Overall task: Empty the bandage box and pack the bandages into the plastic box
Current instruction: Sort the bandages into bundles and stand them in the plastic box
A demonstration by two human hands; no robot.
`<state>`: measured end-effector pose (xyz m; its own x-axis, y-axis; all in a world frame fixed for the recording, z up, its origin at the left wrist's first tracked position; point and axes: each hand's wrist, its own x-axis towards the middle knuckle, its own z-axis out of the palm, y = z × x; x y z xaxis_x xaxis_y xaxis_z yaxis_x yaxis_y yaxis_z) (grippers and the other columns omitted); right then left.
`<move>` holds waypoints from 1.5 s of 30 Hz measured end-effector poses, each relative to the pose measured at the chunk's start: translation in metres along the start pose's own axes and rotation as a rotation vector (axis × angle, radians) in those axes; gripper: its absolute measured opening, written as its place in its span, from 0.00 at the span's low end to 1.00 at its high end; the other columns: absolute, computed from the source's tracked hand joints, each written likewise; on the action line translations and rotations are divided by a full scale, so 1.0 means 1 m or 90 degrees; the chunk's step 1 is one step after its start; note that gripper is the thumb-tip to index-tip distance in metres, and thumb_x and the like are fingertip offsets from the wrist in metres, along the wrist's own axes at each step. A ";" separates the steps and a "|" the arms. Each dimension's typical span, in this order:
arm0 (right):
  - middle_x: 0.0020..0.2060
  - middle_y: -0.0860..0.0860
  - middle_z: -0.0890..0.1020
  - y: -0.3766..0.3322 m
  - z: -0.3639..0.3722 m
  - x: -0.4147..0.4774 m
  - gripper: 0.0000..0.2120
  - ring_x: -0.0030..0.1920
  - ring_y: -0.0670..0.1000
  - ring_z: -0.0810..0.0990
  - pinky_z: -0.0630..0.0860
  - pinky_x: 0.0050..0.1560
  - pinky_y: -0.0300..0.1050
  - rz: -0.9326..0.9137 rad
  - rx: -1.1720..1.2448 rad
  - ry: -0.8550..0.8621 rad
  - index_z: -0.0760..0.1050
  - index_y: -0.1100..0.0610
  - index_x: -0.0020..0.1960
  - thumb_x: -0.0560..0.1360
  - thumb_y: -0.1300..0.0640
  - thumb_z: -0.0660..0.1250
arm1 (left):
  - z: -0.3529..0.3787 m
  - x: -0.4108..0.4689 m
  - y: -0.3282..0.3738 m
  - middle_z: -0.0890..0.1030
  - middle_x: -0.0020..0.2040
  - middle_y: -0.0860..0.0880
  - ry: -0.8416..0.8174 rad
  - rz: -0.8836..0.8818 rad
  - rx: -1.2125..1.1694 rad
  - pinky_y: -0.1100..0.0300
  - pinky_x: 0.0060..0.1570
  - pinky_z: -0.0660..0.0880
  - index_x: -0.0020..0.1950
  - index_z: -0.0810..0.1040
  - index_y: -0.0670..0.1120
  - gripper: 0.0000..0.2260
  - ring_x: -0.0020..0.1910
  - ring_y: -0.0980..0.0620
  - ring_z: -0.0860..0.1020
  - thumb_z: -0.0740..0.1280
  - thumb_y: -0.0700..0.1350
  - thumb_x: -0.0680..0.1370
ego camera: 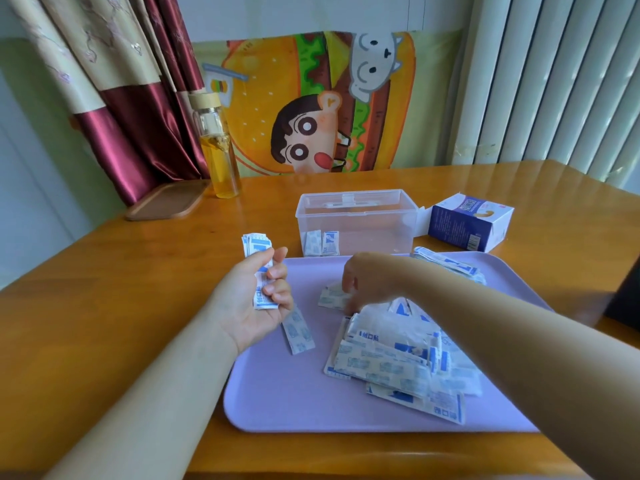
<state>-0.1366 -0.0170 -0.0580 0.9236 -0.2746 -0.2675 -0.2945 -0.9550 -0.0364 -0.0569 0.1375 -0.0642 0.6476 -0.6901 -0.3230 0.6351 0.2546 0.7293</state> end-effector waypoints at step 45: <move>0.41 0.49 0.83 0.026 -0.011 -0.017 0.08 0.39 0.47 0.79 0.75 0.45 0.41 -0.083 0.676 0.456 0.79 0.51 0.38 0.70 0.64 0.72 | 0.004 -0.004 0.000 0.67 0.28 0.53 -0.037 -0.025 0.024 0.69 0.22 0.60 0.46 0.73 0.46 0.06 0.20 0.59 0.60 0.59 0.45 0.80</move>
<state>-0.1576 -0.0380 -0.0435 0.7880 -0.5007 0.3583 0.0632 -0.5131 -0.8560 -0.0609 0.1374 -0.0609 0.5963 -0.7372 -0.3177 0.6425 0.2011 0.7394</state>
